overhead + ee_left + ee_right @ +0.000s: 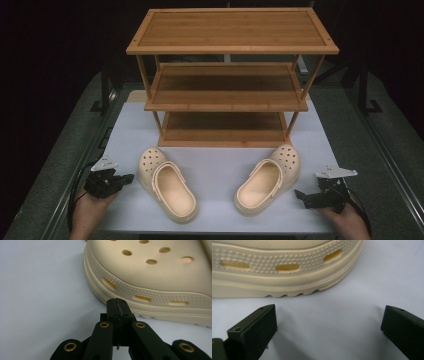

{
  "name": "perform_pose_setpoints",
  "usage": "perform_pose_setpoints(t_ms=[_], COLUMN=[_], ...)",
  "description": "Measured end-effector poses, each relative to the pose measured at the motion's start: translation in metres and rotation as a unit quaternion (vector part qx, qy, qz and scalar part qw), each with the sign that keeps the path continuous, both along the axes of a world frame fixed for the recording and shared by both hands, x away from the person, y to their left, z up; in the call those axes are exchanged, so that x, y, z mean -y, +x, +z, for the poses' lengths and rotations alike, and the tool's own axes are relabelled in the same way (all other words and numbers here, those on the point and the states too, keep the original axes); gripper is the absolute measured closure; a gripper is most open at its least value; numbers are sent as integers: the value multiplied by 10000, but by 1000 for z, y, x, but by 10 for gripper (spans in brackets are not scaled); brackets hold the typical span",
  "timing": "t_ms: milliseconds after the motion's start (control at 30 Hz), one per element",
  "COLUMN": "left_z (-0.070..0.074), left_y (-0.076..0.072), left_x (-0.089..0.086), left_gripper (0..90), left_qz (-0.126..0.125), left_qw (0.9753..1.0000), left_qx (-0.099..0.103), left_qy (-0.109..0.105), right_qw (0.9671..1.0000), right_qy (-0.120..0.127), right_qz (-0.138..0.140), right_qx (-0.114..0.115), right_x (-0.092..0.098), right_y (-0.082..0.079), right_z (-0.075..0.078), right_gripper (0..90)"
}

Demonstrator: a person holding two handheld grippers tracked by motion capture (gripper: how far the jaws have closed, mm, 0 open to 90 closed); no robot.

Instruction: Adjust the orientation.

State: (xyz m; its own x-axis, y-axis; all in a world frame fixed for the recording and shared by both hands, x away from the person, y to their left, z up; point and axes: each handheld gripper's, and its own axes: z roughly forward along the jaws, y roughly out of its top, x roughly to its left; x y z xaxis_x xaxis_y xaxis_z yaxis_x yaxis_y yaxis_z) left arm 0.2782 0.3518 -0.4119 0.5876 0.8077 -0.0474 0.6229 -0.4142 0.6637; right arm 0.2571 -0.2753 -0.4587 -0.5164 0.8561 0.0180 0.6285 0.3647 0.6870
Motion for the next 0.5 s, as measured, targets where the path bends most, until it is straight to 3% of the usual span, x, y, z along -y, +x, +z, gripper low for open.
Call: perform_pose_setpoints(t_ms=[167, 333, 500], left_z=[-1, -3, -3], left_y=[10, 17, 22], left_x=[1, 8, 11], left_gripper=[900, 900, 900], left_qz=[-62, -167, -219], left_qw=[9999, 9997, 9997], left_qx=[78, 56, 31], left_qy=[-13, 151, 88], right_qw=[10000, 10000, 10000], right_qy=[1, 3, 3], right_qz=[0, 1, 3], right_qx=[0, 3, -1], right_x=[0, 0, 0], right_y=[0, 0, 0], right_z=[0, 0, 0], right_gripper=[0, 0, 0])
